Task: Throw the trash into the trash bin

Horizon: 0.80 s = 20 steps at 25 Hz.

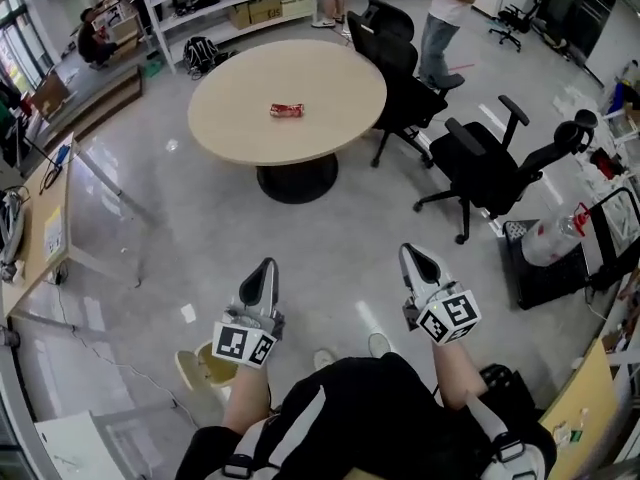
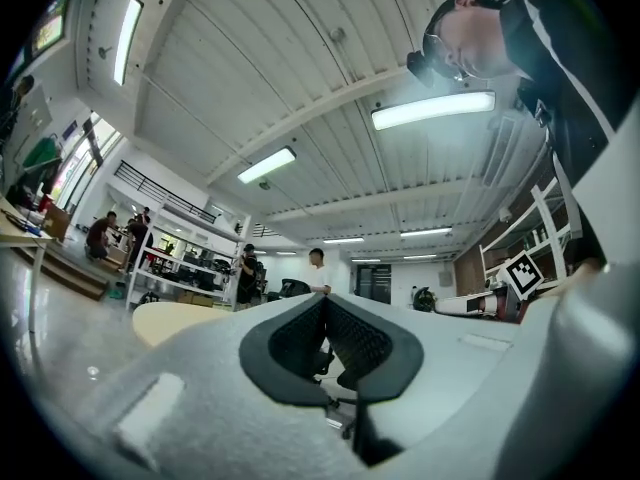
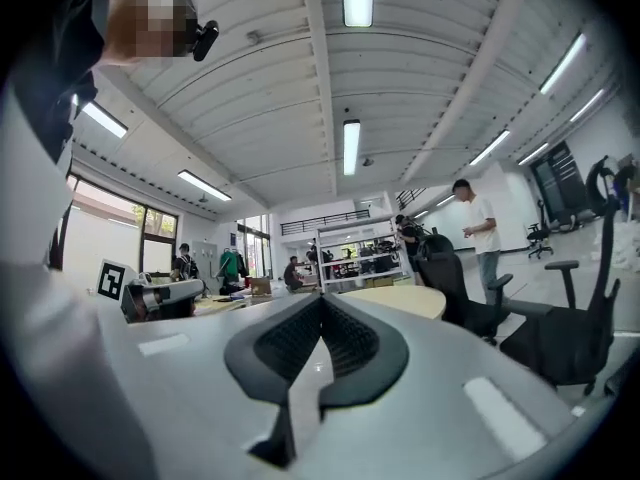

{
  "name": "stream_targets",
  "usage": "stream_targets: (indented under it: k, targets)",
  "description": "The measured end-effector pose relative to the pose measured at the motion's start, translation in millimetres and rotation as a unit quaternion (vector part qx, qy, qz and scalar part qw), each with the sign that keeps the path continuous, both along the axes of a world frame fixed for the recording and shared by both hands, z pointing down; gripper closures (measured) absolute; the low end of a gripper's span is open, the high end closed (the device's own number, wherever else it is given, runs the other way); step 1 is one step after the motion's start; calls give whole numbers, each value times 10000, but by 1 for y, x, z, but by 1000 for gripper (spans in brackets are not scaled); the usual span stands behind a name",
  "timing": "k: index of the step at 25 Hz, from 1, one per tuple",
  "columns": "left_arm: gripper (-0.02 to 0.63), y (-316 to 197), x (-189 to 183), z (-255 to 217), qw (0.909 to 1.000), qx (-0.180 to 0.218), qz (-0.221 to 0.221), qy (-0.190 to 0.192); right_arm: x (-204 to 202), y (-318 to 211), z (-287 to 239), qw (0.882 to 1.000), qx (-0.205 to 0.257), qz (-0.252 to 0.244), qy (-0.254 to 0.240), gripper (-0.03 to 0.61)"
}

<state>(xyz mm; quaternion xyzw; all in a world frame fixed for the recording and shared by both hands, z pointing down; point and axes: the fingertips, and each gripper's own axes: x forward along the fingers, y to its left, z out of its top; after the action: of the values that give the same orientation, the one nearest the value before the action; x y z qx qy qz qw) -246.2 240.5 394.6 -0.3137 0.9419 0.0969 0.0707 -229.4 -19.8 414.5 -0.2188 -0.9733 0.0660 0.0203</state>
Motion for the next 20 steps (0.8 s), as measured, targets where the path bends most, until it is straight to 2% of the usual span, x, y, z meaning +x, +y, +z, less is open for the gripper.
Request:
stream_targets:
  k: [4, 8, 15, 20]
  targets:
    - [612, -26, -8, 7, 9989, -23, 478, 20, 21, -21, 1, 9987, 53, 510, 16, 572]
    - [612, -61, -3, 6, 9966, -29, 823, 76, 41, -54, -4, 9943, 405, 983, -15, 572]
    - [612, -143, 12, -15, 9908, -112, 1333, -181, 70, -126, -16, 9890, 300, 1431, -242, 572]
    - [612, -214, 28, -19, 9840, -41, 1778, -130, 103, -182, -20, 9841, 231, 1728, -327, 572]
